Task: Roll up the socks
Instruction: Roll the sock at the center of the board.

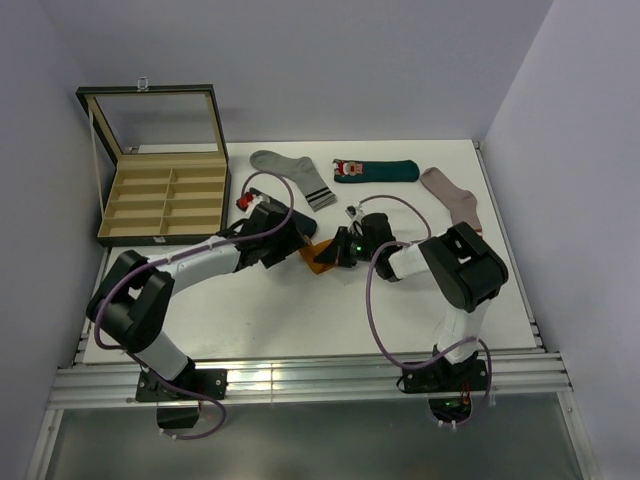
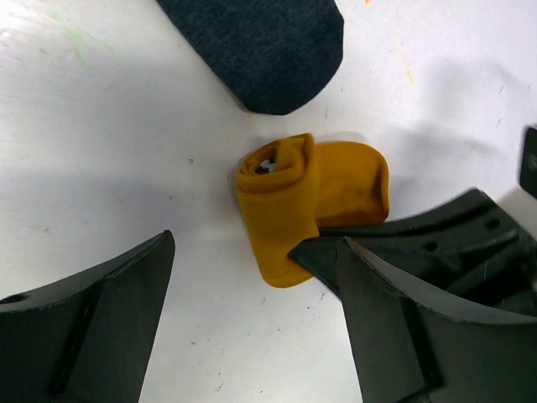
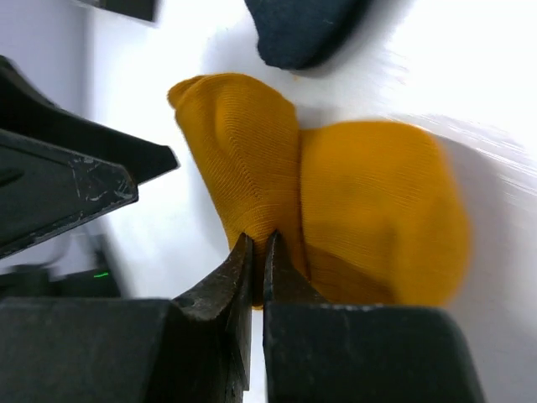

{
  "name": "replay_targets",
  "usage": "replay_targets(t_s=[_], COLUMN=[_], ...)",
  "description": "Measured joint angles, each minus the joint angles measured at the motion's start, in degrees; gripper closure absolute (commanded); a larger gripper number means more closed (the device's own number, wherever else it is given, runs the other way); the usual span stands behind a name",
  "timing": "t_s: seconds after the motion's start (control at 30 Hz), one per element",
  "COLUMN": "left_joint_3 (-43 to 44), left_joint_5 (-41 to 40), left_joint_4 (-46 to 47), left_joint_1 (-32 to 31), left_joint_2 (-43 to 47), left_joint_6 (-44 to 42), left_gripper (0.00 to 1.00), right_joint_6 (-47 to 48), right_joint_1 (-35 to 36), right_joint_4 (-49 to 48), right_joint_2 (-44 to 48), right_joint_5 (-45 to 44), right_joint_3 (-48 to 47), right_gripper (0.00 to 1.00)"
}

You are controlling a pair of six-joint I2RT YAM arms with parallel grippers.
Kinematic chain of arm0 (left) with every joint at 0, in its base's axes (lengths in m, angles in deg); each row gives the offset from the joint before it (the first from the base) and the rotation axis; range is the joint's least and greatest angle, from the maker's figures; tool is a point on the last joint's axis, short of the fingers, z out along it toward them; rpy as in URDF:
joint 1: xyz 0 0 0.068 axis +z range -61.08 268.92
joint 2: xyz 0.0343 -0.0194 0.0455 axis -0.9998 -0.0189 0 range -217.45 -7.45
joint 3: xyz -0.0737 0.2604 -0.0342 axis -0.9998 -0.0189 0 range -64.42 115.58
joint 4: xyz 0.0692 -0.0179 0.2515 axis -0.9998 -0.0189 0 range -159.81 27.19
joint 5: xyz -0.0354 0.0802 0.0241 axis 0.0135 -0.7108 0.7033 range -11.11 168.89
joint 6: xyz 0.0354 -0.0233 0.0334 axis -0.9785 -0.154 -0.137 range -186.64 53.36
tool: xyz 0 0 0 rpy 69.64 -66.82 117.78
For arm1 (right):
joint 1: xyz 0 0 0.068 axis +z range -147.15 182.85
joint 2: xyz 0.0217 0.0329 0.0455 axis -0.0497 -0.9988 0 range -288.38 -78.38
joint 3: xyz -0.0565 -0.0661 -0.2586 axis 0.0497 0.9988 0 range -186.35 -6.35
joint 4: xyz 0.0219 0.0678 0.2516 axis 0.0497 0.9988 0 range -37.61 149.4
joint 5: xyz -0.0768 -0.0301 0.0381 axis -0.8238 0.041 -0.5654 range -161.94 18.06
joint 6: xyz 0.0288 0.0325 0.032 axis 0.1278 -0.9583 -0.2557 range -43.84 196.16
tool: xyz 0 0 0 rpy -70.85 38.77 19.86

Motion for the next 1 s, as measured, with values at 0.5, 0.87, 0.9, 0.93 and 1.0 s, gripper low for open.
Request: replay_targets(t_s=[0.5,0.87,0.9,0.93,1.0], left_joint_3=[-1.3,-0.3,-0.1,0.1,0.6], left_joint_5=[4.7,5.6,5.6,5.7,5.9], left_joint_4=[7.5,10.3,10.6,10.7,10.7], left_joint_1=[-1.1,-1.7,-1.8,-1.8,-1.8], left_joint_2=[-5.2,-9.0,-9.4,-9.7,-10.2], left_joint_6=[-1.8,-2.2,-2.2,-2.2,-2.2], left_gripper=[0.24,0.35,0.36,0.37,0.41], right_joint_6=[-12.8,-13.2,-13.2,-13.2,-12.9], right_joint_1=[-7.6,-8.0,-8.1,-8.1,-8.2], right_joint_4=[-8.2,-6.3,-5.9,-5.4,-4.5], right_joint_2=[-6.2,-6.6,-6.6,-6.6,-6.6], right_joint_5=[13.7,14.2,14.2,14.2,14.2], right_joint_3=[2.1,1.2,1.0,0.8,0.5], right_gripper=[0.93,0.89,0.89,0.88,0.87])
